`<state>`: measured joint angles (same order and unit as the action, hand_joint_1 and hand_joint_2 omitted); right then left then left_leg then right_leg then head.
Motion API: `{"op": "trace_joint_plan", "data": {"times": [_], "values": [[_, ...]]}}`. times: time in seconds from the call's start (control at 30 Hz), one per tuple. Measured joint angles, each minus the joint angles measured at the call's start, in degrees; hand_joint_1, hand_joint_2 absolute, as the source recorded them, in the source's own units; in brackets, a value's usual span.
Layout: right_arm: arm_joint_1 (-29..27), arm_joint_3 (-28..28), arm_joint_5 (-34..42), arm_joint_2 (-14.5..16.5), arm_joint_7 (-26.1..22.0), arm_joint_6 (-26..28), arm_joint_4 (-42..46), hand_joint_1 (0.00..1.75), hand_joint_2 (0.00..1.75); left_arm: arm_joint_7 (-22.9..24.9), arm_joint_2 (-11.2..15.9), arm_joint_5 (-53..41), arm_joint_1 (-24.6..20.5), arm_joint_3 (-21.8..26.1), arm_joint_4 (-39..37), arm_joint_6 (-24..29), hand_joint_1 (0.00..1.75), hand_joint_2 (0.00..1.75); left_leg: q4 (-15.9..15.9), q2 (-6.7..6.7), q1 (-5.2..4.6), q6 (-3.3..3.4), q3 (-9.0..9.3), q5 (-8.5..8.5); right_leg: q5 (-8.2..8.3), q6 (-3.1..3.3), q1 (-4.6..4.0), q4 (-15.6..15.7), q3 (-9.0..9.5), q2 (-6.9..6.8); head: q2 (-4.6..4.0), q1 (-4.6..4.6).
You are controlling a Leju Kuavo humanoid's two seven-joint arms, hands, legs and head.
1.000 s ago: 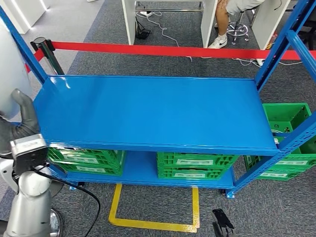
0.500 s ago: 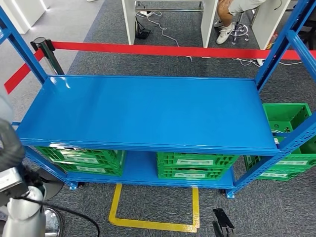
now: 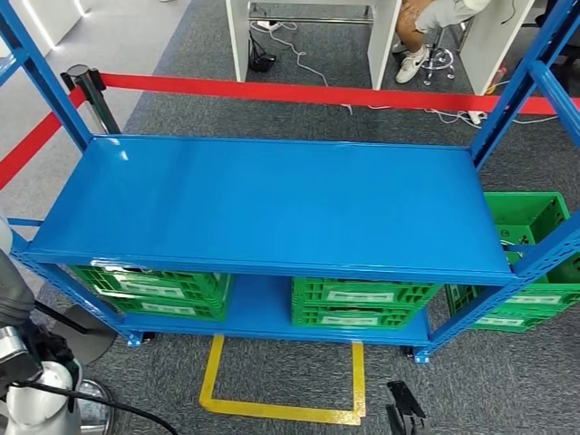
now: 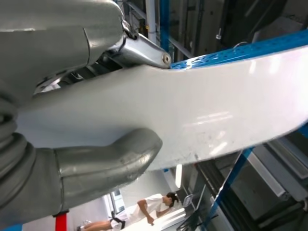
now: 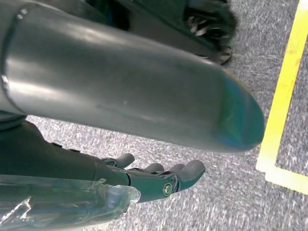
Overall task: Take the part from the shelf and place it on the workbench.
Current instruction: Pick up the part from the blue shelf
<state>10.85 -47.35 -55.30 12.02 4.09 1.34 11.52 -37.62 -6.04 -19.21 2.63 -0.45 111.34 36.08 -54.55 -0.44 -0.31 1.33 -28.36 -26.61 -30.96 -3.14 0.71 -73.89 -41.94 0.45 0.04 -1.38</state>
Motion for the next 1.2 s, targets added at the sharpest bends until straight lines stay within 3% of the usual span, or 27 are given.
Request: {"op": "trace_joint_plan", "data": {"times": [0.03, 0.07, 0.1, 0.17, 0.23, 0.33, 0.4, 0.47, 0.5, 0.53, 0.57, 0.67, 0.73, 0.83, 0.9, 0.97, 1.0, 1.03, 1.07, 1.13, 1.2], "values": [[0.0, 0.0, 0.1, 0.0, 0.0, 0.0, 0.0, 0.0, 0.0, 0.0, -0.2, 0.0, 0.2, 0.0, 0.0, 0.1, 1.75, 1.75, 0.0, -0.01, 0.08, -0.1, 0.04, -0.08, 0.45, -0.1, 0.05, -0.8, -0.57, -0.02, 0.0, -0.01], [0.0, 0.0, 0.1, 0.0, 0.0, 0.0, 0.1, 0.0, 0.0, 0.0, -0.3, 0.1, 0.5, 0.1, 0.0, 0.1, 1.75, 1.75, -0.2, -0.05, 0.22, -0.29, 0.13, -0.22, 2.01, -0.23, 0.11, 0.8, 0.02, -0.03, 0.0, -0.01], [0.0, 0.0, 0.2, 0.0, 0.0, 0.0, 0.2, 0.0, 0.0, 0.0, -0.5, 0.3, 0.7, 0.2, 0.0, 0.2, 1.75, 1.75, -0.4, -0.09, 0.39, -0.6, 0.23, -0.48, 4.26, -0.4, 0.22, 4.2, 1.54, -0.06, 0.0, -0.01], [0.1, 0.0, 0.3, 0.0, 0.1, 0.0, 0.3, 0.0, 0.0, -0.1, -0.7, 0.8, 1.0, 0.3, 0.0, 0.2, 1.75, 1.75, -1.2, -0.2, 0.47, -1.43, 0.01, -1.17, 6.76, -0.56, 0.33, 11.1, 4.97, 0.07, 0.0, -0.1], [0.2, 0.0, 0.3, 0.1, 0.2, 0.0, 0.4, 0.0, 0.0, -0.4, -0.9, 1.2, 1.3, 0.5, 0.0, 0.2, 1.75, 1.75, -1.9, -0.31, 0.31, -2.02, -0.63, -1.42, 6.6, 0.06, 0.33, 13.5, 6.04, 0.25, 0.0, 0.08], [0.0, 0.0, 0.3, 0.1, 0.3, 0.1, 0.4, 0.0, 0.0, -0.8, -1.1, 1.3, 1.6, 0.9, 0.0, 0.2, 1.75, 1.75, -2.6, -0.28, 0.38, -2.6, -1.21, -1.87, 6.6, 1.51, 0.32, 13.4, 5.63, 0.32, 0.0, 0.4], [0.1, 0.0, 0.3, 0.1, 0.3, 0.3, 0.5, 0.0, 0.0, -0.9, -1.2, 1.2, 1.6, 1.1, 0.0, 0.2, 1.75, 1.75, -6.6, -0.18, 0.45, -3.1, -3.11, -4.42, 6.65, 2.18, 0.4, 13.5, 5.59, 0.29, 0.0, 0.63], [0.1, 0.0, 0.3, 0.1, 0.5, 0.6, 0.6, 0.0, 0.0, -0.9, -1.3, 1.2, 1.7, 1.2, 0.0, 0.2, 1.75, 1.75, -14.5, -0.15, 0.46, -3.37, -7.09, -7.97, 6.74, 2.49, 0.36, 13.5, 5.39, 0.17, 0.0, 0.82], [0.1, 0.0, 0.3, 0.1, 0.6, 0.8, 0.6, 0.0, 0.0, -1.0, -1.4, 1.2, 1.8, 1.2, 0.0, 0.2, 1.75, 1.75, -17.8, -0.14, 0.46, -3.37, -8.79, -8.93, 6.8, 2.61, 0.32, 13.5, 5.28, 0.1, 0.0, 0.83], [0.0, 0.0, 0.3, 0.1, 0.7, 0.9, 0.6, 0.0, 0.0, -1.0, -1.4, 1.2, 1.9, 1.2, 0.0, 0.2, 1.75, 1.75, -19.2, -0.14, 0.45, -3.28, -9.59, -8.74, 6.88, 2.68, 0.26, 13.5, 5.19, 0.04, 0.0, 0.83], [0.0, 0.0, 0.4, 0.1, 0.8, 1.1, 0.6, 0.0, 0.0, -1.0, -1.5, 1.1, 1.9, 1.2, 0.0, 0.2, 1.75, 1.75, -18.3, -0.14, 0.43, -3.08, -9.26, -7.42, 7.0, 2.72, 0.21, 13.5, 5.14, 0.02, 0.0, 0.83], [0.1, 0.0, 0.4, 0.1, 0.9, 1.3, 0.6, 0.0, 0.0, -1.0, -1.5, 1.1, 1.9, 1.2, 0.0, 0.2, 1.75, 1.75, -7.4, -0.1, 0.23, -2.15, -3.94, -1.75, 7.43, 2.46, 0.02, 13.5, 5.0, 0.08, 0.0, 0.85], [0.1, 0.0, 0.4, 0.1, 0.9, 1.4, 0.6, 0.0, 0.0, -1.0, -1.7, 0.9, 1.9, 1.2, 0.0, 0.2, 1.75, 1.75, -3.2, -0.09, 0.03, -1.85, -2.24, -0.75, 7.89, 1.86, -0.1, 13.6, 4.7, 0.11, 0.0, 0.84], [0.0, 0.1, 0.3, 0.1, 1.0, 1.4, 0.6, 0.0, 0.0, -1.0, -1.9, 0.7, 2.0, 1.3, 0.0, 0.1, 1.75, 1.75, -2.4, -0.13, 0.03, -1.27, -2.61, 0.01, 8.41, 0.72, 0.01, 13.9, 4.25, 0.05, 0.0, 0.83], [0.1, 0.1, 0.3, 0.1, 1.0, 1.3, 0.6, 0.0, 0.0, -1.0, -2.0, 0.7, 2.0, 1.3, 0.0, 0.0, 1.75, 1.75, -2.0, -0.02, 0.31, -0.73, -2.83, 0.78, 6.09, 0.19, -0.02, 10.8, 2.82, 0.01, 0.0, 0.61], [0.0, 0.2, 0.3, 0.1, 0.9, 1.1, 0.6, 0.0, 0.0, -1.0, -2.0, 0.7, 2.1, 1.3, 0.0, 0.0, 1.75, 1.75, -2.0, 0.13, 0.32, -0.4, -3.3, 1.17, 1.8, -0.17, -0.03, 3.6, 0.13, -0.04, 0.0, 0.43], [0.0, 0.2, 0.4, 0.1, 0.9, 1.1, 0.6, 0.0, 0.0, -1.0, -2.0, 0.7, 2.1, 1.3, 0.0, 0.0, 1.75, 1.75, -2.0, 0.19, 0.29, -0.34, -3.53, 1.34, 0.25, -0.3, -0.03, 0.2, -0.96, -0.05, 0.0, 0.42], [-0.1, 0.2, 0.4, 0.1, 0.9, 1.1, 0.6, 0.0, 0.0, -1.0, -2.0, 0.7, 2.1, 1.3, 0.0, 0.0, 1.75, 1.75, -2.0, 0.22, 0.26, -0.34, -3.71, 1.49, -0.31, -0.34, -0.05, -1.5, -1.25, -0.05, 0.0, 0.43], [-0.1, 0.3, 0.4, 0.1, 0.8, 1.1, 0.6, 0.0, 0.0, -1.0, -2.0, 0.7, 2.1, 1.3, 0.0, 0.0, 1.75, 1.75, -2.1, 0.22, 0.25, -0.38, -3.84, 1.62, 0.17, -0.32, -0.06, -0.9, -0.42, -0.05, 0.0, 0.41], [-0.1, 0.4, 0.3, 0.1, 0.7, 1.1, 0.6, 0.0, 0.0, -0.9, -2.0, 0.6, 2.2, 1.3, 0.0, 0.1, 1.75, 1.75, -2.2, 0.2, 0.26, -0.59, -3.93, 1.77, 2.89, -0.14, -0.05, 6.3, 4.16, -0.07, 0.0, 0.41], [-0.5, 0.7, -0.2, 0.0, -0.9, 1.4, 0.6, 0.0, 0.0, -1.1, -2.0, 0.6, 2.5, 1.6, 0.1, 0.7, 1.75, 1.75, -2.4, 0.19, 0.08, -1.07, -4.14, 1.85, 4.41, 0.34, -0.11, 13.1, 8.26, -0.02, 0.0, 0.45]]}}
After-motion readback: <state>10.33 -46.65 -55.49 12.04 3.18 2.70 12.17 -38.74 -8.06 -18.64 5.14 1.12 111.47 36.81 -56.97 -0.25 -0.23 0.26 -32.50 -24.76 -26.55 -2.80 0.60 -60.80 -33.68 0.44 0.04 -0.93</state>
